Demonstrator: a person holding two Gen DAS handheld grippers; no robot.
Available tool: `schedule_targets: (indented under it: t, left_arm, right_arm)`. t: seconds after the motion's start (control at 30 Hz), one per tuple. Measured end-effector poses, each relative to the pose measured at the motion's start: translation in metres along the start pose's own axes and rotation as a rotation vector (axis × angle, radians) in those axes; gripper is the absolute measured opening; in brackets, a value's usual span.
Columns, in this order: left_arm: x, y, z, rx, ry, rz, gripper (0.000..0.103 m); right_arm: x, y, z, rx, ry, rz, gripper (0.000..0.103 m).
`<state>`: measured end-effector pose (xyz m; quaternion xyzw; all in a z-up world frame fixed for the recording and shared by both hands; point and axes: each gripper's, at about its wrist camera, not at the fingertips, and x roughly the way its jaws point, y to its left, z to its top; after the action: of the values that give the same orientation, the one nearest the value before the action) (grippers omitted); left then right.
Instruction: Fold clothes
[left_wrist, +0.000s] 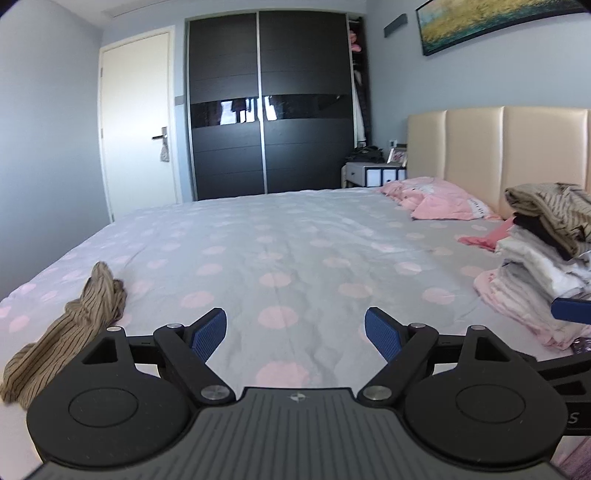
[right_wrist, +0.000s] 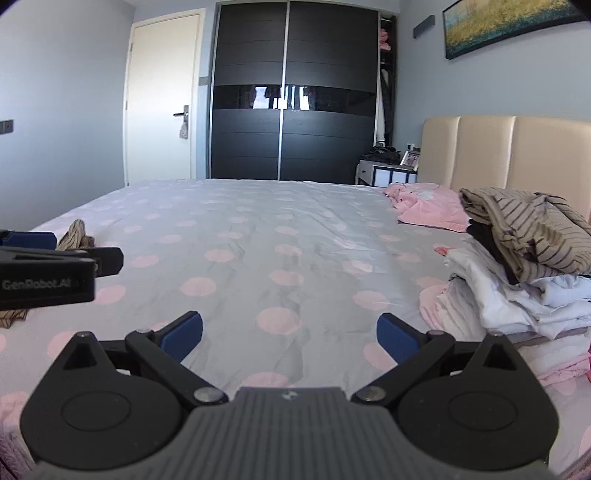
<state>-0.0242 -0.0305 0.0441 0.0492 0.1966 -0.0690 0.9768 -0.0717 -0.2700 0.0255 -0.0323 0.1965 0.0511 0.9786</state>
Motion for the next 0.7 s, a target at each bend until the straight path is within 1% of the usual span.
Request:
schedule_targets:
  t: [0.13, 0.2, 0.3, 0.33, 0.6, 0.7]
  left_arm:
    - [0.007, 0.006, -0.015, -0.009, 0.027, 0.038, 0.082]
    - [0.011, 0.007, -0.023, -0.019, 0.056, 0.048, 0.082]
    - [0.021, 0.009, -0.031, -0.02, 0.102, 0.049, 0.082]
    - [0.024, 0.009, -0.033, -0.016, 0.117, 0.059, 0.082]
    - [0.057, 0.012, -0.047, -0.025, 0.249, 0.095, 0.082]
    - [0.067, 0.012, -0.051, -0.02, 0.278, 0.107, 0.082]
  right_arm:
    - [0.008, 0.006, -0.005, 0.012, 0.015, 0.021, 0.101]
    - [0.015, 0.009, -0.009, 0.019, 0.021, 0.021, 0.101]
    - [0.029, 0.015, -0.015, 0.031, 0.056, 0.025, 0.101]
    - [0.034, 0.017, -0.017, 0.036, 0.068, 0.024, 0.101]
    - [0.068, 0.02, -0.035, 0.027, 0.155, -0.005, 0.101]
    - [0.08, 0.018, -0.039, 0.023, 0.184, -0.018, 0.101]
